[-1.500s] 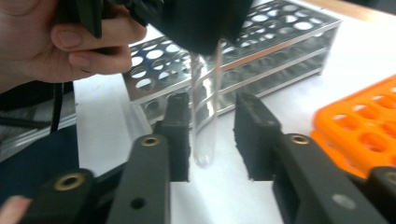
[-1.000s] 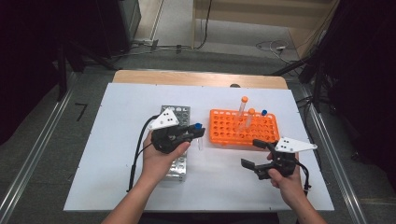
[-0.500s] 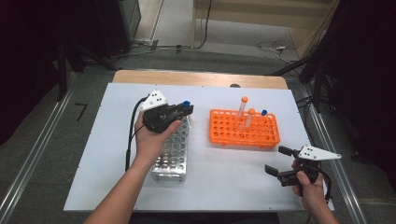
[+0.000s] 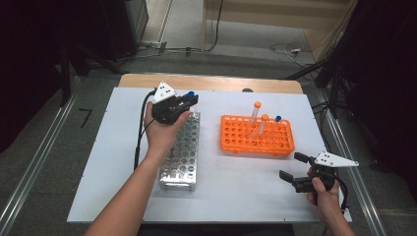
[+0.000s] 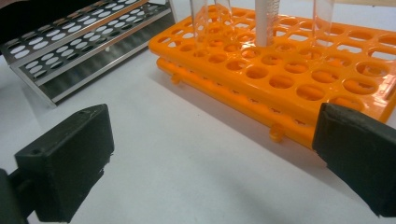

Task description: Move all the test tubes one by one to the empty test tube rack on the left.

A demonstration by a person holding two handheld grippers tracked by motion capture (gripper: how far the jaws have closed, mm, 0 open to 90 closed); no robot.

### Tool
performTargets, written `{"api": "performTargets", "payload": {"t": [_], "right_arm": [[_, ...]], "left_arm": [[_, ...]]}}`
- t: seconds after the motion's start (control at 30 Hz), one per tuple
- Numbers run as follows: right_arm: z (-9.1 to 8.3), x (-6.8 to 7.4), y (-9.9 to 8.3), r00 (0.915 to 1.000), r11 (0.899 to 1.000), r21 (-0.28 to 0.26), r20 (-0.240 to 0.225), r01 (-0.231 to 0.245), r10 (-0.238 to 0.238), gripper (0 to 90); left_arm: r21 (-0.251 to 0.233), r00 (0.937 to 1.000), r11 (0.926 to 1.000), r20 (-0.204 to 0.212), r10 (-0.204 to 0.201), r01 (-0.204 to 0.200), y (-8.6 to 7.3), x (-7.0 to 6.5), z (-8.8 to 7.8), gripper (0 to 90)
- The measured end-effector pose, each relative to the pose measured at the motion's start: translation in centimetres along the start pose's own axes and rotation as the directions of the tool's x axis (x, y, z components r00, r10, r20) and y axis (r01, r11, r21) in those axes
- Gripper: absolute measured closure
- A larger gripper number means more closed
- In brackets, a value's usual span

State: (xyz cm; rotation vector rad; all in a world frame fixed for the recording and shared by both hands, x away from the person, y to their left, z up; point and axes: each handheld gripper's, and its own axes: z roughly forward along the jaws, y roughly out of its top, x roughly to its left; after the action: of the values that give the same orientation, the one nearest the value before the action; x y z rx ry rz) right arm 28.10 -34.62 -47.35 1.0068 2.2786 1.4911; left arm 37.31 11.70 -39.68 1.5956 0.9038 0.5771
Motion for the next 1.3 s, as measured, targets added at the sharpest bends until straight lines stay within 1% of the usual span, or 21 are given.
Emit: {"api": "performTargets", "payload": {"t": [0.07, 0.13, 0.23, 0.27, 0.37, 0.4, 0.43, 0.5, 0.67, 0.73, 0.83, 0.87, 0.9, 0.93, 0.97, 1.1, 1.13, 1.23, 1.3], "right_arm": [[0.1, 0.1, 0.0, 1.0000, 1.000, 0.007, -0.002, 0.002, -0.001, 0.0], [0.2, 0.1, -0.1, 1.0000, 1.000, 0.009, -0.005, 0.003, -0.003, 0.0], [0.2, 0.1, -0.1, 1.0000, 1.000, 0.013, -0.005, 0.004, -0.004, 0.0], [0.2, 0.1, -0.1, 1.0000, 1.000, 0.013, -0.005, 0.004, -0.004, 0.0], [0.2, 0.1, -0.1, 1.0000, 1.000, 0.011, -0.006, 0.001, -0.001, 0.0], [0.2, 0.1, -0.1, 1.0000, 1.000, 0.012, -0.005, 0.001, -0.001, 0.0], [0.2, 0.1, -0.2, 1.0000, 1.000, 0.012, -0.005, 0.002, -0.002, 0.0], [0.2, 0.1, -0.2, 1.0000, 1.000, 0.011, -0.004, 0.002, -0.002, 0.0], [0.3, 0.1, -0.2, 1.0000, 1.000, 0.016, -0.003, 0.000, 0.001, 0.0], [0.4, 0.1, -0.2, 1.0000, 1.000, 0.017, -0.003, 0.000, 0.000, 0.0], [0.4, 0.1, -0.2, 1.0000, 1.000, 0.019, 0.000, -0.004, 0.004, 0.0], [0.4, 0.1, -0.3, 1.0000, 1.000, 0.018, -0.001, -0.005, 0.005, 0.0], [0.4, 0.1, -0.3, 1.0000, 1.000, 0.017, -0.003, -0.008, 0.008, 0.0], [0.4, 0.2, -0.3, 1.0000, 1.000, 0.017, -0.004, -0.009, 0.009, 0.0], [0.4, 0.2, -0.3, 1.0000, 1.000, 0.019, -0.004, -0.007, 0.007, 0.0], [0.7, 0.3, -0.3, 1.0000, 1.000, 0.024, -0.005, -0.007, 0.007, 0.0], [0.7, 0.3, -0.3, 1.0000, 1.000, 0.026, -0.005, -0.008, 0.008, 0.0], [0.8, 0.5, -0.2, 1.0000, 1.000, 0.030, -0.005, -0.005, 0.005, 0.0], [0.8, 0.6, -0.2, 1.0000, 1.000, 0.031, -0.004, -0.002, 0.002, 0.0]], "left_arm": [[-0.002, 0.9999, 1.0000, -0.017, -0.002, 0.002, 0.0, 0.3, 0.4, 77.4], [0.009, 0.9996, 1.0000, -0.029, -0.001, 0.001, -0.2, 0.6, 0.9, 77.4], [0.022, 0.9991, 0.9996, -0.040, -0.017, 0.018, -0.5, 0.9, 1.4, 77.3], [0.033, 0.9987, 0.9993, -0.048, -0.015, 0.017, -0.7, 1.0, 1.6, 77.3], [0.059, 0.9986, 0.9982, -0.053, -0.011, 0.014, -1.1, 0.9, 2.0, 77.3], [0.075, 0.9978, 0.9972, -0.066, -0.002, 0.007, -1.2, 0.9, 2.1, 77.3], [0.084, 0.9975, 0.9965, -0.071, -0.001, 0.007, -1.3, 0.9, 2.2, 77.3], [0.107, 0.9972, 0.9941, -0.075, -0.009, 0.017, -1.6, 0.9, 2.3, 77.3], [0.179, 0.9975, 0.9838, -0.069, 0.010, 0.003, -2.2, 0.7, 3.0, 77.1], [0.202, 0.9976, 0.9793, -0.069, 0.008, 0.006, -2.3, 0.7, 3.2, 77.0], [0.257, 0.9964, 0.9663, -0.085, 0.003, 0.019, -2.7, 0.6, 3.4, 76.6], [0.267, 0.9961, 0.9635, -0.089, 0.000, 0.024, -2.9, 0.6, 3.4, 76.6], [0.284, 0.9959, 0.9585, -0.091, -0.001, 0.026, -2.9, 0.6, 3.4, 76.4], [0.289, 0.9955, 0.9571, -0.095, 0.002, 0.026, -2.9, 0.6, 3.5, 75.3], [0.289, 0.9951, 0.9569, -0.099, 0.000, 0.029, -2.9, 0.6, 3.4, 73.4], [0.286, 0.9939, 0.9563, -0.106, -0.032, 0.062, -2.7, 0.7, 3.2, 60.3], [0.278, 0.9932, 0.9577, -0.107, -0.046, 0.074, -2.7, 0.8, 3.0, 57.2], [0.236, 0.9911, 0.9663, -0.107, -0.078, 0.102, -2.4, 0.9, 2.3, 44.9], [0.216, 0.9902, 0.9690, -0.095, -0.102, 0.121, -2.3, 0.8, 1.9, 35.9]]}}
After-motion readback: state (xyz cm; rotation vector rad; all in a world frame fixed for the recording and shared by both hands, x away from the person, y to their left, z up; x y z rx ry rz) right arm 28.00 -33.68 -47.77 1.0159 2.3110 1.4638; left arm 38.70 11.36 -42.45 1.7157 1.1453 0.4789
